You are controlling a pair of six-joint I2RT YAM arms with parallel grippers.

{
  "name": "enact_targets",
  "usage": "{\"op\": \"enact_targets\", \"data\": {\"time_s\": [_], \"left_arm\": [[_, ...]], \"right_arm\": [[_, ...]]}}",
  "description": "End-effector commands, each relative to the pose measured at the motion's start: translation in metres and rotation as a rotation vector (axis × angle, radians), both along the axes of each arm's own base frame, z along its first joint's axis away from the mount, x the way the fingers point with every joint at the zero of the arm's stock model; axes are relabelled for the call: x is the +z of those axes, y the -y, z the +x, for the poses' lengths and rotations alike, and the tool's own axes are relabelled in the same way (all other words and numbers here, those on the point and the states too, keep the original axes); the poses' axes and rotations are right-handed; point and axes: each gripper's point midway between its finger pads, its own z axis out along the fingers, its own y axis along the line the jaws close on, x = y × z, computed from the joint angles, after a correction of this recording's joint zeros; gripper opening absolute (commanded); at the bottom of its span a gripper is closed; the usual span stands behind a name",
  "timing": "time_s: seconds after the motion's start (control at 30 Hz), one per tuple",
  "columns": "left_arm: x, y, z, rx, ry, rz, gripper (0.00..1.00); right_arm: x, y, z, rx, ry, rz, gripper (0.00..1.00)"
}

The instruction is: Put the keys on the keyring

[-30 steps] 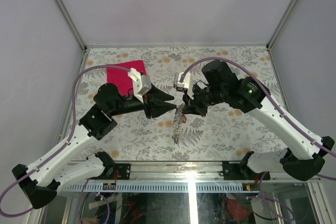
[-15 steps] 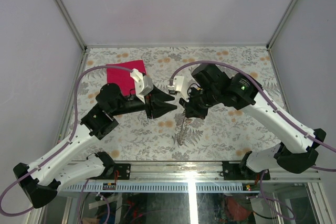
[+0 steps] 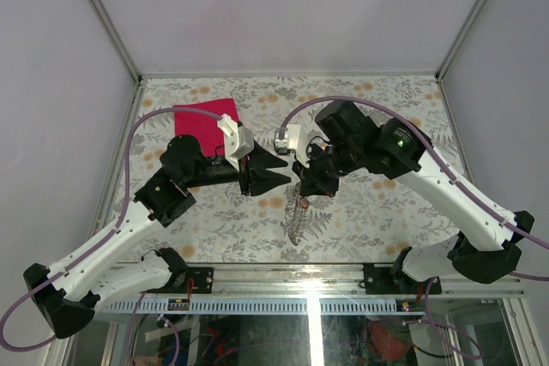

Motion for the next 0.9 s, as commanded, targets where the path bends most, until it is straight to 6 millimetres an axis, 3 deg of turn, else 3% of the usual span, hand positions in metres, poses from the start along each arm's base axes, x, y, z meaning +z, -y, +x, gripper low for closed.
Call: {"op": "enact_targets", "data": {"time_s": [0.0,0.57,0.87], "left_arm": [[0.012,-0.001,-0.005,-0.033,0.061,-0.014,0.40],[-0.001,0.009,-0.019,-0.180,0.034,0.052,0.39],[-0.001,0.011,-0.019,-0.192,0.034,0.059,0.32]], "right_arm": [[0.034,-0.010,-0.004,0.045,0.057,0.126,0.00],[0.045,-0.008,0.001,0.018,0.121,0.178,0.00],[0.044,-0.011,0.001,0.024,0.114,0.183,0.00]]}}
